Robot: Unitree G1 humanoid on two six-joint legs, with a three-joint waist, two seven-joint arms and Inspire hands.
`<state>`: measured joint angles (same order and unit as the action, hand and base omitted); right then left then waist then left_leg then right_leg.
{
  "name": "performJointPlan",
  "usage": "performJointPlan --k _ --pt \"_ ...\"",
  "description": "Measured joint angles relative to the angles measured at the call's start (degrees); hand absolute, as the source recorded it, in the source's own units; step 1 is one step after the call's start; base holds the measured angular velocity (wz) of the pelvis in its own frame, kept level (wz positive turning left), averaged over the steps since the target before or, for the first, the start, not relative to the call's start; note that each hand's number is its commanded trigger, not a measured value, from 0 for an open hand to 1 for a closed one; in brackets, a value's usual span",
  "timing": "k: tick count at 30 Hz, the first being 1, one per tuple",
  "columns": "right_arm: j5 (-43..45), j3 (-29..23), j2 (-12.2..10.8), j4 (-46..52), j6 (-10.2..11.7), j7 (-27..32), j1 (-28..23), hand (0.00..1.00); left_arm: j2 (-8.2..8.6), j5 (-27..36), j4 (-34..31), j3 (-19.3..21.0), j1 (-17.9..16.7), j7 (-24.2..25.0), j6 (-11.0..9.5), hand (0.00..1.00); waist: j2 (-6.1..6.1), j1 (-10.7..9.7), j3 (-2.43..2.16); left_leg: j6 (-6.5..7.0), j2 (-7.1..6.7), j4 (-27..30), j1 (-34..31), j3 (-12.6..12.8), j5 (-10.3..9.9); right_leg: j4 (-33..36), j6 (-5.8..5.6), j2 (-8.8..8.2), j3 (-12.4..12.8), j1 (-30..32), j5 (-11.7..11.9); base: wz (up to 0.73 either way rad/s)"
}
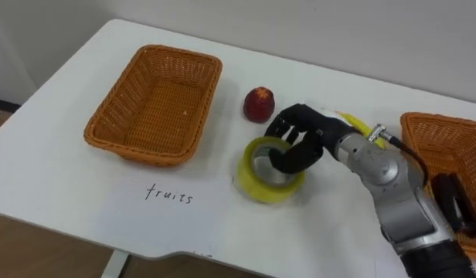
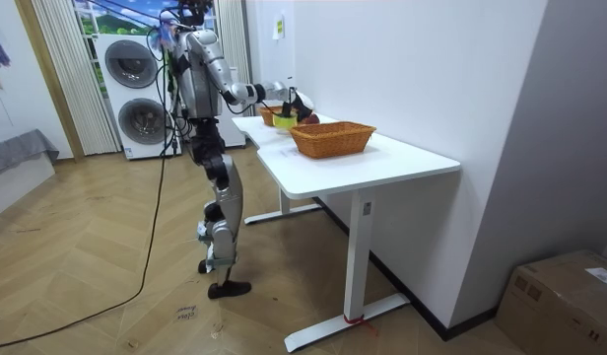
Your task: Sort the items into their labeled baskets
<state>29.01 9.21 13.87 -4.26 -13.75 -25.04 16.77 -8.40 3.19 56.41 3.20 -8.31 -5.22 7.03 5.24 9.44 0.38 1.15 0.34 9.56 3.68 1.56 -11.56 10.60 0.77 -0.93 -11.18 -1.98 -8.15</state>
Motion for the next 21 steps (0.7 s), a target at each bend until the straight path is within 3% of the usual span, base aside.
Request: performJointPlan --k 6,11,17,21 --pt "-0.7 -1.4 0.0 0.8 0.0 1.4 0.0 1.00 -0.10 0.1 0.0 0.0 -0.1 -0.3 -0.1 0.00 0.35 -0.5 -0.28 0.00 -0.03 0.1 0.2 0.1 0.0 0.0 0.00 -0.06 0.0 -0.4 0.0 0.00" --pt "-1.7 -1.9 0.0 3.1 0.1 3.5 0.0 1.00 -0.10 0.7 0.0 0.0 -1.4 -0.6 -1.1 0.00 0.05 -1.5 -0.14 -0.02 -0.06 0.0 0.8 0.0 0.0 0.0 0.00 -0.09 0.0 -1.2 0.0 0.00" --pt "-7.2 -5.9 -0.1 3.4 2.0 8.6 0.0 1.00 0.05 0.8 0.6 0.0 -1.7 -2.1 -2.1 0.00 0.19 -1.9 -0.24 -0.03 -0.09 0.0 1.0 0.0 0.2 0.1 0.01 -0.08 0.0 -1.3 0.0 0.00" --pt "-7.7 -6.8 -0.1 3.4 2.6 11.6 -0.1 1.00 0.05 0.7 0.5 0.1 -2.4 -2.9 -2.4 0.00 -0.01 -3.1 -0.05 -0.03 -0.09 0.0 0.9 0.0 0.1 0.0 0.01 -0.05 0.0 -1.2 0.0 0.00"
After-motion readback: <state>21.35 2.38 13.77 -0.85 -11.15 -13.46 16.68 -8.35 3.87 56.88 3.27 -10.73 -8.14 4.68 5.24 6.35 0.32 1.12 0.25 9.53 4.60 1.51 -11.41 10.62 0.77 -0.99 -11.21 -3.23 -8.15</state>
